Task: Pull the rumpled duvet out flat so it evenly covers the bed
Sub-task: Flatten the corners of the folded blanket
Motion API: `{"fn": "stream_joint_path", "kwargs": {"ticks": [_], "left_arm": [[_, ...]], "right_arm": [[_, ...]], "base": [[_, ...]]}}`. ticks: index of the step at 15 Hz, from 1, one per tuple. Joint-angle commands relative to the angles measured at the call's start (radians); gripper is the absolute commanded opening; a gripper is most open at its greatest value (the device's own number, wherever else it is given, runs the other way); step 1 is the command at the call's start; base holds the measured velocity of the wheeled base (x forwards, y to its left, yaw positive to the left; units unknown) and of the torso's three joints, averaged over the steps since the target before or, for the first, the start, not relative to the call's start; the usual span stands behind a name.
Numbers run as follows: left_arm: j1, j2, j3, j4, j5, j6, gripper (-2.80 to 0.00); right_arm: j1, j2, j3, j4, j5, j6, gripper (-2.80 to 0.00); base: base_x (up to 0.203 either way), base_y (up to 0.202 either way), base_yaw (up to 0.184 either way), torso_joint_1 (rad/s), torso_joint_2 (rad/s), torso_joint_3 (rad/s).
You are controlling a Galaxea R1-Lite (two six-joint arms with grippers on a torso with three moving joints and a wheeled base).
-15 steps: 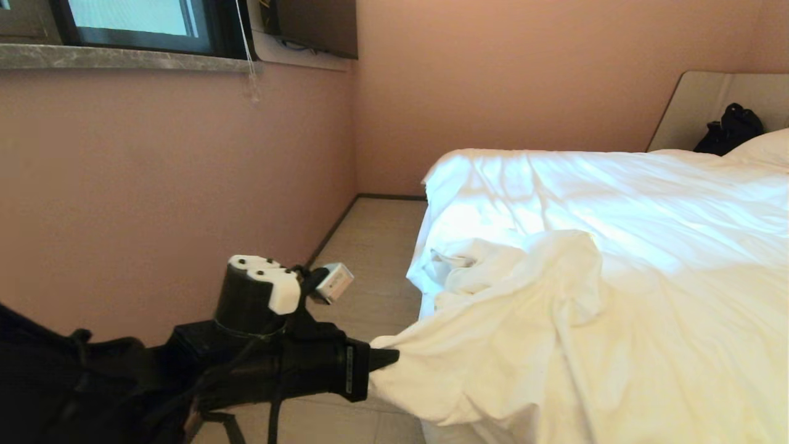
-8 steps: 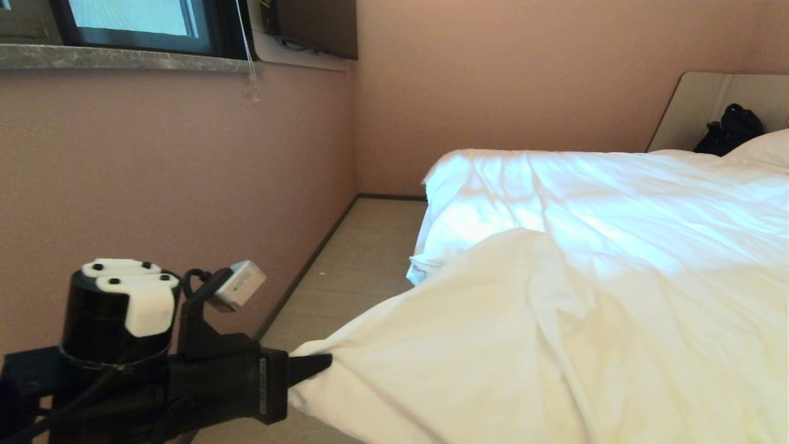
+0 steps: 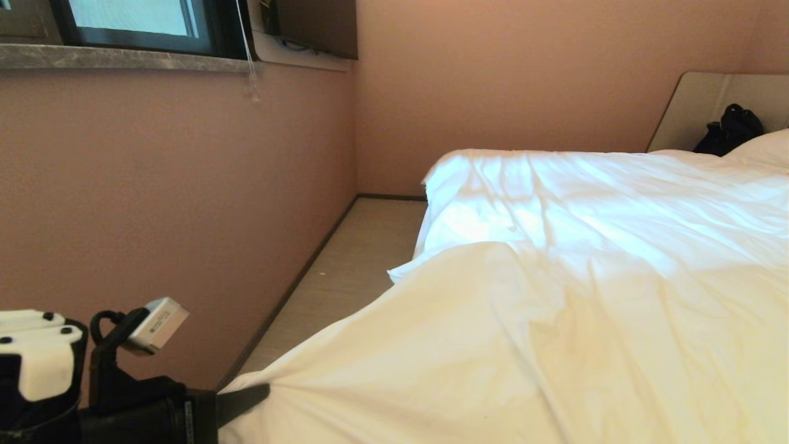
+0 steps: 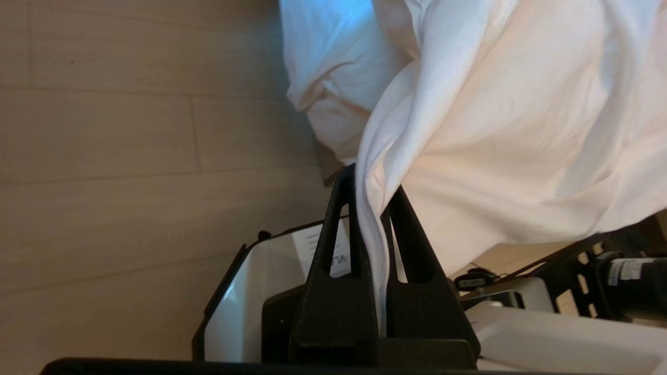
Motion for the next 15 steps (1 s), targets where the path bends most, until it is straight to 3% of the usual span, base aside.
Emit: {"fn": "stream_joint_path", "kwargs": {"ticks": [1,12,15], "left_arm": [[0.004,-0.061,0.034,0.006,0.006,-0.003,-2.8],[0.003,-0.429,0.051,0.395,0.006,-0.007,-2.8],[0.004,-0.481,0.055,0.433,0.008,-0.01,-2.8]], "right_arm": [[0.0,0.0,0.0,0.0,0.0,-0.001,-2.8],[0.0,0.0,0.0,0.0,0.0,-0.001,-2.8],[0.0,0.0,0.0,0.0,0.0,-0.001,-2.8]], "base": [[0.0,0.0,0.0,0.0,0.0,0.0],[0.0,0.0,0.0,0.0,0.0,0.0],[0.0,0.0,0.0,0.0,0.0,0.0]]}}
